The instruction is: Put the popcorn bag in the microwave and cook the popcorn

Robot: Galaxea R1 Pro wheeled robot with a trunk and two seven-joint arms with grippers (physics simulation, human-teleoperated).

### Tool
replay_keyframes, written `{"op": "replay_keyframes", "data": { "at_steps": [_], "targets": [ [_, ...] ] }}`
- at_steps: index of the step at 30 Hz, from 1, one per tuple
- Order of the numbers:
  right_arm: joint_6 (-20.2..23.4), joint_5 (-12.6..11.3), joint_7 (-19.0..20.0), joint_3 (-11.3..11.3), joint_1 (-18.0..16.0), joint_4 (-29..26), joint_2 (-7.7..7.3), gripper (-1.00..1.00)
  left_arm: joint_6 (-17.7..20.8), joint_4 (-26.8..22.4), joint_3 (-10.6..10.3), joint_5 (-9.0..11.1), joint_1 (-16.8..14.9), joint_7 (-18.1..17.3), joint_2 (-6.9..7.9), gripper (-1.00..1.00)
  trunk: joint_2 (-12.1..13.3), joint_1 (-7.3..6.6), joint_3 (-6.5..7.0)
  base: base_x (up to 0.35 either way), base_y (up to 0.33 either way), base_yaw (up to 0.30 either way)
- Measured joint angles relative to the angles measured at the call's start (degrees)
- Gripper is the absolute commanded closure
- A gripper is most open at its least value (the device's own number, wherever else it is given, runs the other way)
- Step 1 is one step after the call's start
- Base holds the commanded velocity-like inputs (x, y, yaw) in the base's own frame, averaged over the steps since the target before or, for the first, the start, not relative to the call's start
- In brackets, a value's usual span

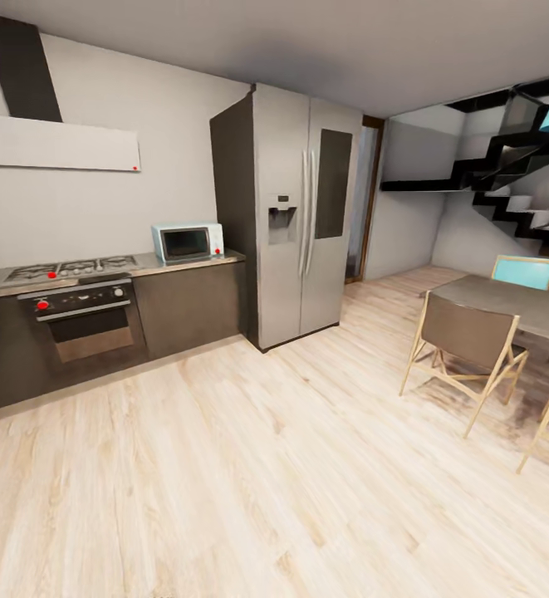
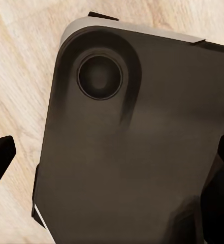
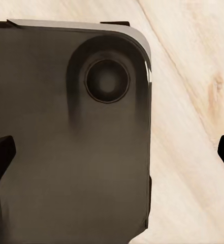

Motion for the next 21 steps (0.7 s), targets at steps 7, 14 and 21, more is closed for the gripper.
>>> {"op": "replay_keyframes", "data": {
  "at_steps": [7,14,21],
  "targets": [
    [0.5,0.0,0.1,0.0,0.0,0.0,0.05,-1.00,0.0,0.0,-0.1,-0.2,0.0,-0.1,0.00,-1.00,0.0,0.00,0.00,0.000,0.000,0.001],
    [1.8,0.1,0.0,0.2,0.0,0.0,0.27,-1.00,0.2,0.0,-0.1,-0.1,0.0,-0.1,0.00,-1.00,0.0,-0.03,0.00,0.153,0.000,0.000],
    [1.8,0.1,0.0,0.2,0.0,0.0,0.26,-1.00,0.5,0.0,-0.1,0.0,0.0,-0.1,0.00,-1.00,0.0,-0.03,0.00,0.322,0.000,0.000]
  ]
}}
